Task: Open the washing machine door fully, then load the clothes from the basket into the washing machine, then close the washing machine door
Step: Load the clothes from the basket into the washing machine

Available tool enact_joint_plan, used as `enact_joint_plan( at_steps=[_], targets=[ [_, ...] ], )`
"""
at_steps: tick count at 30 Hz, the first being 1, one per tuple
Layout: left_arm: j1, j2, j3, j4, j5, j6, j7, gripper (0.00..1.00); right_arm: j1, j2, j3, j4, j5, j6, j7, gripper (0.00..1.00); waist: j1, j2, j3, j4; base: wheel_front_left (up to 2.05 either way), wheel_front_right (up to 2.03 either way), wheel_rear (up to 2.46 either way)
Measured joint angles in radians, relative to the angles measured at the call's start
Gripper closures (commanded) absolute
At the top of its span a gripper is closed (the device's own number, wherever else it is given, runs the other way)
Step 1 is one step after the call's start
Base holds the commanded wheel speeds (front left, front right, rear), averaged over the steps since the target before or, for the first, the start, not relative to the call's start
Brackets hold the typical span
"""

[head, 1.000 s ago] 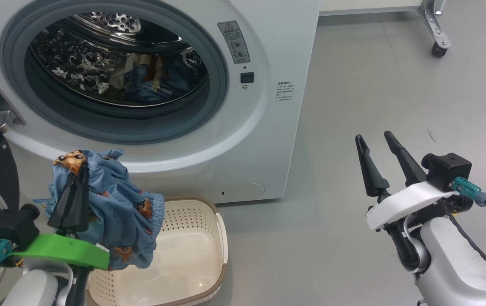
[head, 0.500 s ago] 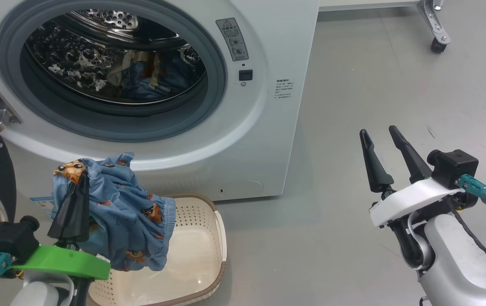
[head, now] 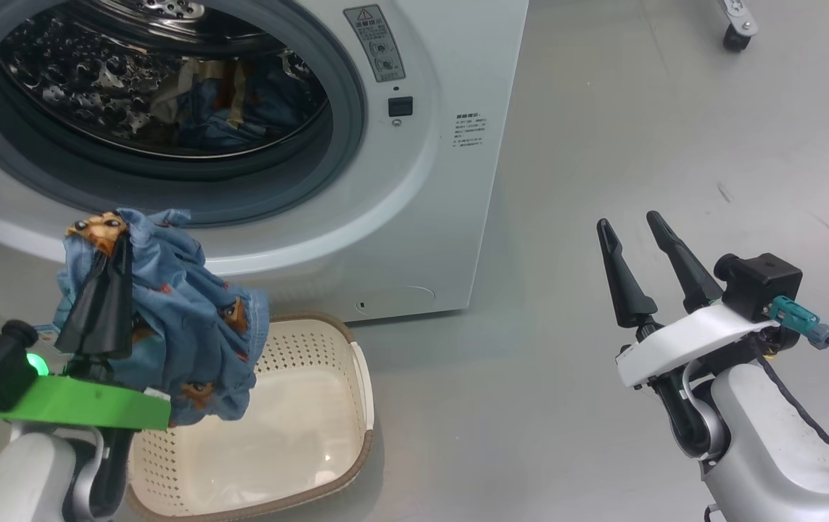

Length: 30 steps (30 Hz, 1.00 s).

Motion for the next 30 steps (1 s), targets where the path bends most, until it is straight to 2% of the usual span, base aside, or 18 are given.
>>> enact_joint_plan(
  at_steps=[8,19,30],
  targets=[
    [-0.121,0.008,0.026,-0.021,-0.021,-0.010,0.041,1.00,-0.005,0.012,0.000,-0.008,-0.002,0.000,0.000,0.00,0.0000,0.0000,0.057,-0.026,0.00,0.00,0.00],
    [-0.289,0.016,0.062,0.049,-0.058,-0.020,0.104,1.00,-0.051,0.027,0.005,-0.027,-0.012,0.000,0.000,0.00,0.0000,0.0000,0.153,-0.075,0.00,0.00,0.00],
    [-0.425,0.055,0.067,0.219,-0.078,-0.038,0.214,1.00,-0.099,0.057,0.017,-0.043,-0.029,0.000,0.000,0.00,0.0002,0.0000,0.260,-0.127,0.00,0.00,0.00]
  ],
)
